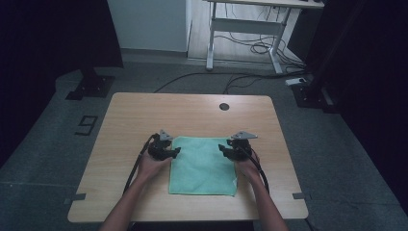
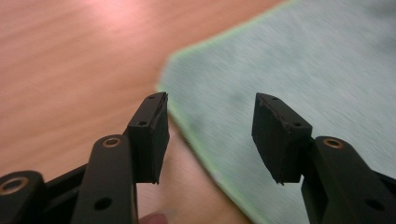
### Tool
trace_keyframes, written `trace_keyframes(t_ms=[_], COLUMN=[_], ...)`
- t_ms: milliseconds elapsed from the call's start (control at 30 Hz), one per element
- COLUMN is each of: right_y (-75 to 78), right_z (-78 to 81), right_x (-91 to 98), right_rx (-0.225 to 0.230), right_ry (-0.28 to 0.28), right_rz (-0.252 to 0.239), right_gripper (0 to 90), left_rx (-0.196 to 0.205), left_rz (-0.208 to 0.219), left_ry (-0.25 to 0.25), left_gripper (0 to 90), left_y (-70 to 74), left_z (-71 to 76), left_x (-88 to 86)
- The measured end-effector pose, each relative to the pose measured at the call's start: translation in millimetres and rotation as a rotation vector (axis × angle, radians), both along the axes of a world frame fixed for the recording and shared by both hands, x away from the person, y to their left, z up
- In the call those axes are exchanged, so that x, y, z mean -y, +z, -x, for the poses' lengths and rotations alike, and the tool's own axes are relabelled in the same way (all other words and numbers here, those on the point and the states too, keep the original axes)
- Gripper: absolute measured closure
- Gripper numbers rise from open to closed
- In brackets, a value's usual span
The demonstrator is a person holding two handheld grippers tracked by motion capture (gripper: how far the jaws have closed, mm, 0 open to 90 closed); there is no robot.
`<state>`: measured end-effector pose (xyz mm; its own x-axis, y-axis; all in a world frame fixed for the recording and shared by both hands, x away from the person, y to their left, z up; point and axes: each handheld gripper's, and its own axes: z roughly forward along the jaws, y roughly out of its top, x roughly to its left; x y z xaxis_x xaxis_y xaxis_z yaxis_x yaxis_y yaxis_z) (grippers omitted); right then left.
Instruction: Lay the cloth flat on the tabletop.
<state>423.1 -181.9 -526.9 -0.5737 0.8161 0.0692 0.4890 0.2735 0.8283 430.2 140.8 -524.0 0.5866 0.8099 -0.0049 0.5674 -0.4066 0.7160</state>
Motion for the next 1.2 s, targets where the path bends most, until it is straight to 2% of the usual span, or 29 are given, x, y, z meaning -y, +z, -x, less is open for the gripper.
trace_keyframes(t_ms=[67, 100, 167, 267, 333, 400, 433, 467, 500, 533, 567, 667, 733, 833, 867, 900, 933, 967, 1000, 1033, 1067, 1100, 1133, 1167, 1200], right_y=[2.5, 6.5, 8.4, 9.6, 7.8, 6.1, 2.3, 2.3, -3.1, -3.1, -8.9, -14.4, -15.6, -22.0, -24.0, -25.5, -25.5, -25.4, -25.6, -25.8, -25.7, -25.7, -25.7, -25.7, -25.7], right_z=[5.7, 19.0, 29.8, 49.3, 62.4, 68.5, 79.0, 79.0, 84.6, 84.6, 87.2, 88.1, 88.1, 86.7, 86.4, 85.8, 85.8, 85.3, 85.0, 84.9, 85.4, 85.7, 85.9, 86.0, 86.2], right_x=[-1.5, -4.0, -5.0, -5.1, -4.4, -5.0, -6.6, -6.6, -8.2, -8.2, -10.3, -10.0, -9.2, -6.9, -6.5, -6.1, -6.1, -4.8, -4.7, -4.7, -4.8, -5.1, -5.2, -5.2, -5.2], right_rx=[0.013, 0.036, 0.046, 0.066, 0.065, 0.067, 0.068, 0.068, 0.042, 0.042, 0.028, 0.007, 0.003, -0.027, -0.034, -0.044, -0.044, -0.048, -0.053, -0.056, -0.055, -0.054, -0.054, -0.053, -0.053], right_ry=[0.009, 0.027, 0.038, 0.054, 0.066, 0.081, 0.1, 0.1, 0.125, 0.125, 0.136, 0.133, 0.129, 0.122, 0.119, 0.116, 0.116, 0.111, 0.109, 0.112, 0.113, 0.113, 0.112, 0.112, 0.112], right_rz=[0.007, 0.011, 0.008, 0.003, -0.024, -0.02, -0.01, -0.01, -0.009, -0.009, 0.016, 0.029, 0.029, 0.042, 0.054, 0.06, 0.06, 0.053, 0.055, 0.057, 0.059, 0.063, 0.063, 0.063, 0.063], right_gripper=[50.9, 50.8, 50.7, 50.5, 50.7, 50.6, 50.8, 50.8, 50.8, 50.8, 50.7, 50.8, 51.0, 50.5, 50.5, 50.4, 50.4, 51.1, 51.0, 51.0, 51.0, 51.0, 51.0, 51.0, 51.1], left_rx=[0.003, 0.003, -0.002, -0.012, -0.025, -0.029, -0.031, -0.031, -0.044, -0.044, -0.044, -0.019, -0.014, 0.048, 0.048, 0.087, 0.087, 0.114, 0.114, 0.129, 0.129, 0.128, 0.122, 0.144, 0.144], left_rz=[-0.005, -0.005, -0.019, -0.016, -0.031, -0.035, -0.044, -0.044, -0.05, -0.05, -0.054, -0.073, -0.068, -0.108, -0.108, -0.114, -0.114, -0.106, -0.106, -0.11, -0.11, -0.127, -0.181, -0.21, -0.21], left_ry=[0.009, 0.024, 0.028, 0.032, 0.033, 0.034, 0.044, 0.044, 0.034, 0.034, 0.025, 0.007, 0.005, -0.031, -0.031, -0.055, -0.055, -0.093, -0.093, -0.15, -0.15, -0.195, -0.246, -0.256, -0.256], left_gripper=[47.7, 48.4, 49.0, 49.9, 51.1, 52.9, 54.6, 56.9, 59.9, 62.6, 65.9, 77.1, 82.5, 84.7, 84.8, 84.8, 84.8, 84.6, 84.1, 83.3, 81.2, 75.4, 67.1, 60.8, 58.0], left_y=[1.1, 1.3, 0.4, -0.6, -3.4, -4.9, -8.5, -8.5, -11.7, -11.7, -12.6, -9.9, -8.8, -0.7, -0.7, 5.1, 5.1, 8.6, 8.6, 10.0, 10.0, 9.1, 7.0, 6.9, 6.9], left_z=[-4.1, -11.9, -19.5, -26.6, -34.7, -36.7, -38.3, -38.3, -38.4, -38.4, -37.6, -33.0, -31.6, -20.2, -20.2, -9.9, -9.9, 1.4, 1.4, 13.2, 13.2, 19.9, 27.4, 31.6, 31.6], left_x=[-0.8, -1.0, -0.6, -0.4, 1.9, 2.8, 4.1, 4.1, 5.6, 5.6, 7.5, 14.6, 16.5, 26.5, 26.5, 33.7, 33.7, 44.1, 44.1, 57.7, 57.7, 67.0, 77.7, 80.0, 80.0])
